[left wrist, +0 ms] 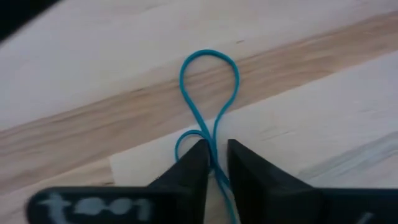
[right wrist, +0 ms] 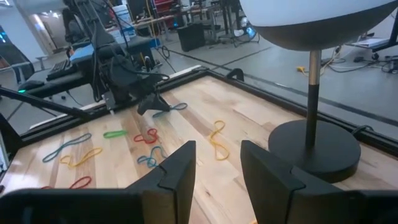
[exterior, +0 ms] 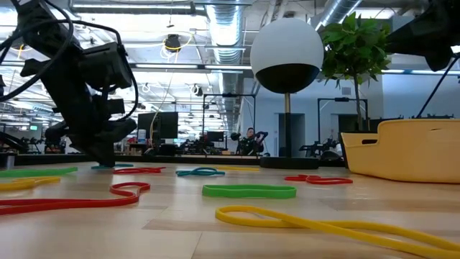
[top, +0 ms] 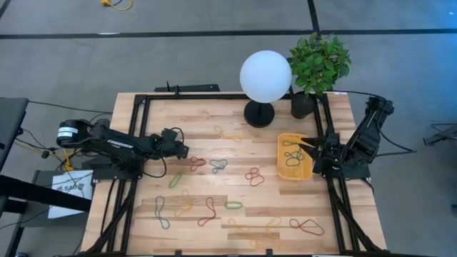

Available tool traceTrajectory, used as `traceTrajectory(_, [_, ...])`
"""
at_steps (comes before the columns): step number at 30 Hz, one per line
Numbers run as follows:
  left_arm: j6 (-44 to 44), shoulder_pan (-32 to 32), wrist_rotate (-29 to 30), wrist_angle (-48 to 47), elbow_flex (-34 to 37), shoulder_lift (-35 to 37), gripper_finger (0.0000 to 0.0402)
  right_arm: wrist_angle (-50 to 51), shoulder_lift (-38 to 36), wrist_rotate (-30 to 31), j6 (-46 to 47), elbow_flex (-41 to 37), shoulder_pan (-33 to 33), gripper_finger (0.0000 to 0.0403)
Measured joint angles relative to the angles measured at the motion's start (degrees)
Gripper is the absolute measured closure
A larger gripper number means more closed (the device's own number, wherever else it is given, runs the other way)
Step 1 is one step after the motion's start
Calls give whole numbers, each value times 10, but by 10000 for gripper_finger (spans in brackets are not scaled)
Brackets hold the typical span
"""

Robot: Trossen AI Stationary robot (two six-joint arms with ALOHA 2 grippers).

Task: Pick and place items into bin
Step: Put the blue rubber band into the bin

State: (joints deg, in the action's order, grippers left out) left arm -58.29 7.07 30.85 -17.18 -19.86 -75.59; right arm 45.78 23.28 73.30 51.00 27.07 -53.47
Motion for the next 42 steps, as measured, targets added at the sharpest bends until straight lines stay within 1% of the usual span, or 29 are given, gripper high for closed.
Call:
traceTrajectory(2, [10, 0, 3, 10, 2, 0, 392, 0, 0, 0, 0, 0, 0, 282])
traceTrajectory(5, [37, -3, 4, 57, 4, 3, 395, 0, 0, 0, 0, 0, 0, 282])
traceTrajectory(6, [50, -5, 0, 75, 2, 7, 396, 0, 0, 0, 0, 0, 0, 282])
traceTrajectory(7, [61, -8, -18, 99, -3, 11, 399, 0, 0, 0, 0, 0, 0, 282])
traceTrajectory(8, [73, -15, -37, 123, -17, 19, 400, 0, 0, 0, 0, 0, 0, 282])
traceTrajectory(11, [134, -27, -58, 188, -57, 48, 400, 0, 0, 0, 0, 0, 0, 282])
traceTrajectory(13, [182, -38, -75, 230, -83, 54, 401, 0, 0, 0, 0, 1, 0, 282])
traceTrajectory(16, [246, -51, -125, 321, -141, 60, 401, 0, -1, 0, -1, 1, 0, 282])
traceTrajectory(17, [265, -53, -139, 331, -161, 57, 401, 0, -1, 0, -3, 1, 0, 282])
traceTrajectory(21, [333, -66, -187, 335, -244, 19, 401, 0, -1, 0, 0, 1, 0, 282])
traceTrajectory(24, [368, -77, -193, 333, -296, -13, 401, -1, -1, -3, 39, -1, 0, 282])
traceTrajectory(28, [391, -81, -207, 316, -339, -59, 401, 1, 1, -52, 93, -13, 0, 282])
traceTrajectory(30, [392, -81, -219, 323, -354, -74, 401, 0, 1, -59, 82, -15, 0, 282])
traceTrajectory(33, [403, -81, -225, 319, -365, -94, 401, 0, 0, -34, 40, -17, 4, 282])
traceTrajectory(35, [416, -82, -233, 320, -370, -103, 401, -1, 0, -18, 44, -17, 13, 282])
traceTrajectory(37, [428, -83, -254, 324, -376, -112, 401, -7, 0, -12, 45, -17, 26, 282])
traceTrajectory(40, [439, -83, -290, 333, -377, -131, 401, -49, 11, -14, 38, -18, 48, 282])
traceTrajectory(42, [438, -83, -308, 350, -377, -145, 401, -114, 29, -28, -4, -25, 60, 282])
